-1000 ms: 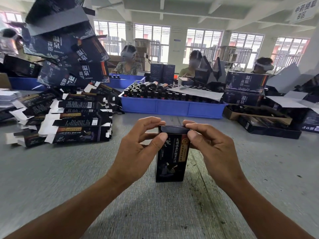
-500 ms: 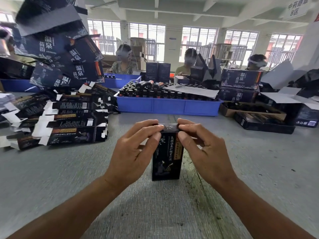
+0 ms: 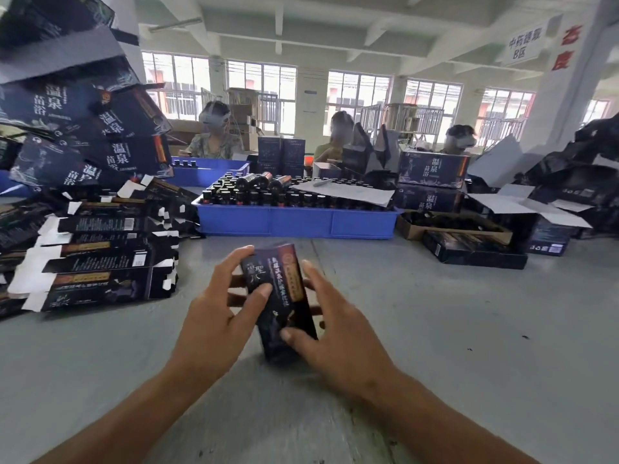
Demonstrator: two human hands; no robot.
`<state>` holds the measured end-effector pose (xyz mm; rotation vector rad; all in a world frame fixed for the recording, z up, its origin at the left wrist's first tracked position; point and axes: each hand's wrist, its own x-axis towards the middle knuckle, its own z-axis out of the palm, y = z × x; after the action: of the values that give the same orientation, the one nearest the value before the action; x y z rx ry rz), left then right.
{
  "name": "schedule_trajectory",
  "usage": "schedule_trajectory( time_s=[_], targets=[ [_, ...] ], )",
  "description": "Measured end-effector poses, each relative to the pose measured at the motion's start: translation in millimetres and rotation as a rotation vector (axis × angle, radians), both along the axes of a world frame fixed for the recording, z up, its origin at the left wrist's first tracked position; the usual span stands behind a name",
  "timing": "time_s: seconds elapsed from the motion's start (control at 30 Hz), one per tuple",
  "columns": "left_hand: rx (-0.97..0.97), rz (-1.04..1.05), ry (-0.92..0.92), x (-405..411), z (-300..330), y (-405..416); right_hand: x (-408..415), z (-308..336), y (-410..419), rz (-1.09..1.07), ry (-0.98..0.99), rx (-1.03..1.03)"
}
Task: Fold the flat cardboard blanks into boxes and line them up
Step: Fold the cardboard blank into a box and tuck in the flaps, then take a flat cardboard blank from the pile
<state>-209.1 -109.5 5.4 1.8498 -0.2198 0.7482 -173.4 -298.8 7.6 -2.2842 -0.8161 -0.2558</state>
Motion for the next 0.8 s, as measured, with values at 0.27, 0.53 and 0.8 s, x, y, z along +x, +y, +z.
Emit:
schedule_trajectory(
  time_s=[0.27,0.53,0.8],
  targets=[
    [-0.118,0.009,0.082,4,-5,5,-5,-10,9,-0.086,-0.139,-0.118],
    [0.367,0.105,0.231,5,-28,3,109,-5,-64,-0.653,0.025,-0.291],
    [0.720,0.213,0.122,27,-57,18,200,-11,-130,-0.782,-0.087,-0.428]
  ],
)
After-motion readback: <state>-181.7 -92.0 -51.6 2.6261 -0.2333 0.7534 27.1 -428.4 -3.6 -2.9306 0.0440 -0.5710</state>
